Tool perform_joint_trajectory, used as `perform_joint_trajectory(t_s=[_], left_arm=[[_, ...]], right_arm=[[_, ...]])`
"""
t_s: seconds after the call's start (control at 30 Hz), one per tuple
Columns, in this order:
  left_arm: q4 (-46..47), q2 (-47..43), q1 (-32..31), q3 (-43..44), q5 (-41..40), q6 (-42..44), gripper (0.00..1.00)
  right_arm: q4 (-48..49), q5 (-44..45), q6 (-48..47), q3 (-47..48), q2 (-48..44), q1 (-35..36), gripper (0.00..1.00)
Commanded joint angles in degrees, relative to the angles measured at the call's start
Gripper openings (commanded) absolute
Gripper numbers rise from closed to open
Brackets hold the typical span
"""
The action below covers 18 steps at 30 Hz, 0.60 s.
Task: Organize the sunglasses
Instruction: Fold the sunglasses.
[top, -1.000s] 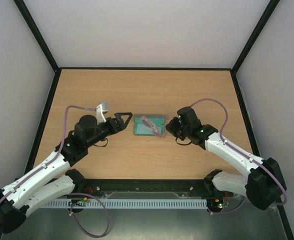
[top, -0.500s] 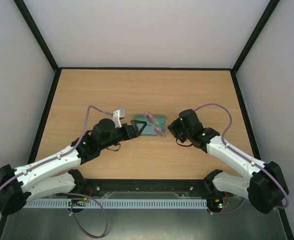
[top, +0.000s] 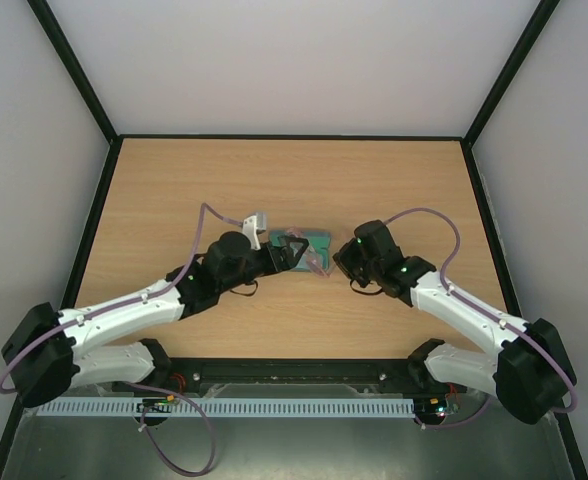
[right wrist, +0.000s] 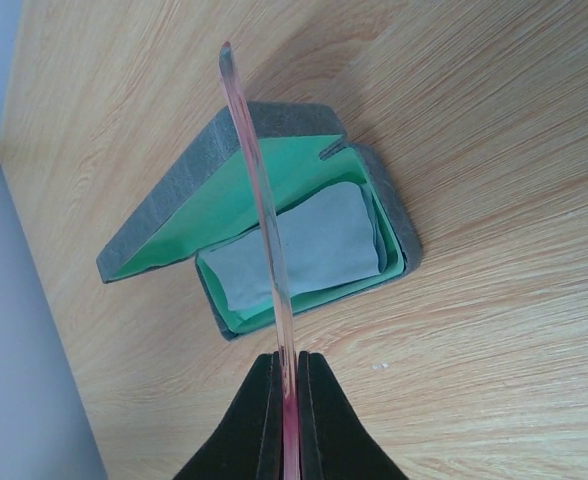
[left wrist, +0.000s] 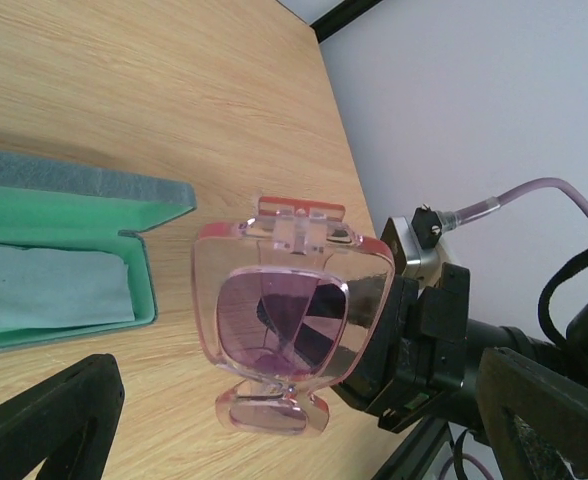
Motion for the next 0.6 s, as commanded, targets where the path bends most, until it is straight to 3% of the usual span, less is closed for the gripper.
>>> perform_joint_trajectory(t_s=[0.0, 0.57], left_arm=[[3.0, 2.0, -0.4, 2.0, -1.2, 0.3, 0.99], [4.4, 6.9, -0.5, 4.0, -0.5, 0.8, 0.96]], right_arm=[[0.9, 0.7, -0.2, -1.5, -0.8, 0.4, 0.01], [3.7, -1.0, 0.2, -3.6, -1.3, 0.4, 0.01]])
